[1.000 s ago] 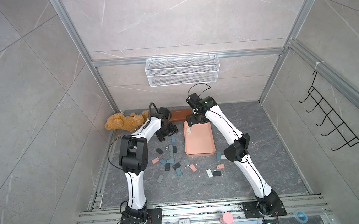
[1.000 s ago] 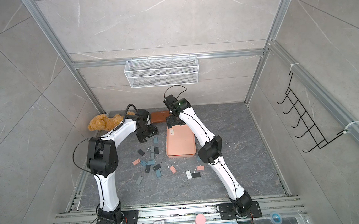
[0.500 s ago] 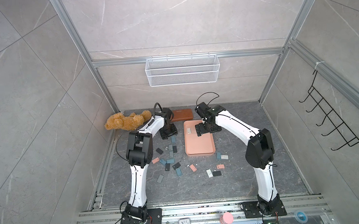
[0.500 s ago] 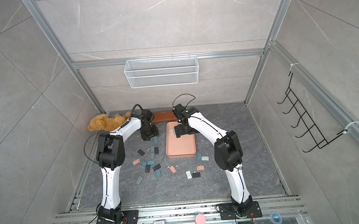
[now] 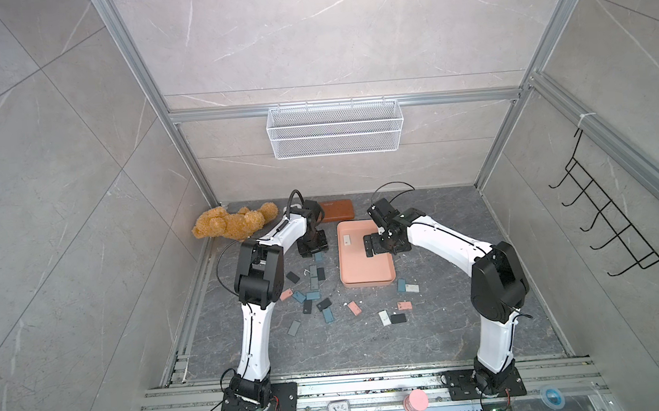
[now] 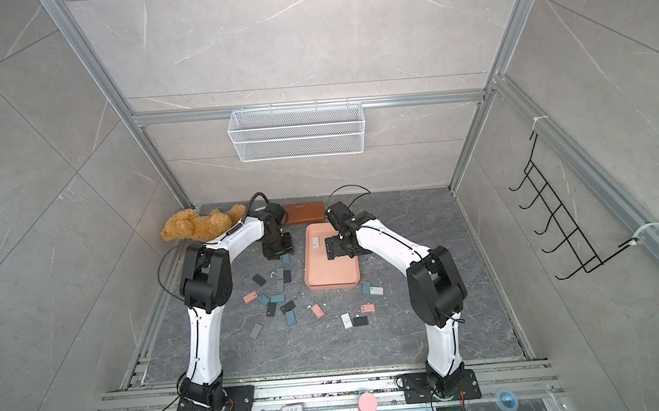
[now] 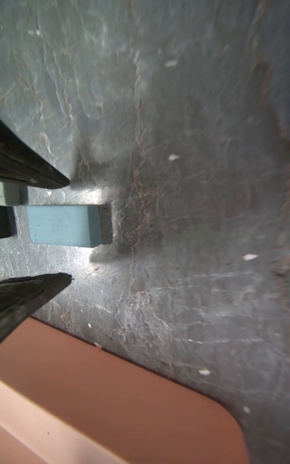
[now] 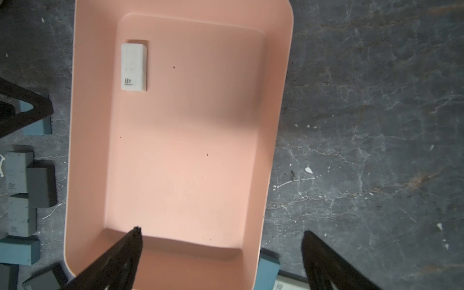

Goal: Put the eraser in the storage box
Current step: Pick up the eraser from the center of the board.

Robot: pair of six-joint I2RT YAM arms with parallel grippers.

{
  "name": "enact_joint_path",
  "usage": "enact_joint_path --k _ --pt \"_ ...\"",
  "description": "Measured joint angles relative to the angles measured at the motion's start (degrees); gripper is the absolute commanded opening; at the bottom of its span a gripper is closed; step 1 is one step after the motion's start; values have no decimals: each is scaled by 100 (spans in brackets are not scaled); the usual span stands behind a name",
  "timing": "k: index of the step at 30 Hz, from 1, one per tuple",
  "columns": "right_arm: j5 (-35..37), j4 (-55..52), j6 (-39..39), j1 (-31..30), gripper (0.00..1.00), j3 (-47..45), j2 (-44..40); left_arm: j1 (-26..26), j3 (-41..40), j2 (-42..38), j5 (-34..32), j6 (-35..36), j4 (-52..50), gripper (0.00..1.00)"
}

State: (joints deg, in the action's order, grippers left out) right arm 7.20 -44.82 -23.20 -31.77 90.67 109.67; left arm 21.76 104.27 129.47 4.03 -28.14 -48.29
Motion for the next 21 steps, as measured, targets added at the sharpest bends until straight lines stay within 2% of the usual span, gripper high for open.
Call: enact_joint_path --k 8,11,21 --pt "-127 221 -146 66 100 -476 -323 109 -15 55 -396 35 -44 34" --pt "-149 245 -166 96 100 -608 -428 109 -52 42 -481 28 -37 24" --pt "-369 358 -254 330 100 -833 -726 118 -120 -55 -501 24 24 21"
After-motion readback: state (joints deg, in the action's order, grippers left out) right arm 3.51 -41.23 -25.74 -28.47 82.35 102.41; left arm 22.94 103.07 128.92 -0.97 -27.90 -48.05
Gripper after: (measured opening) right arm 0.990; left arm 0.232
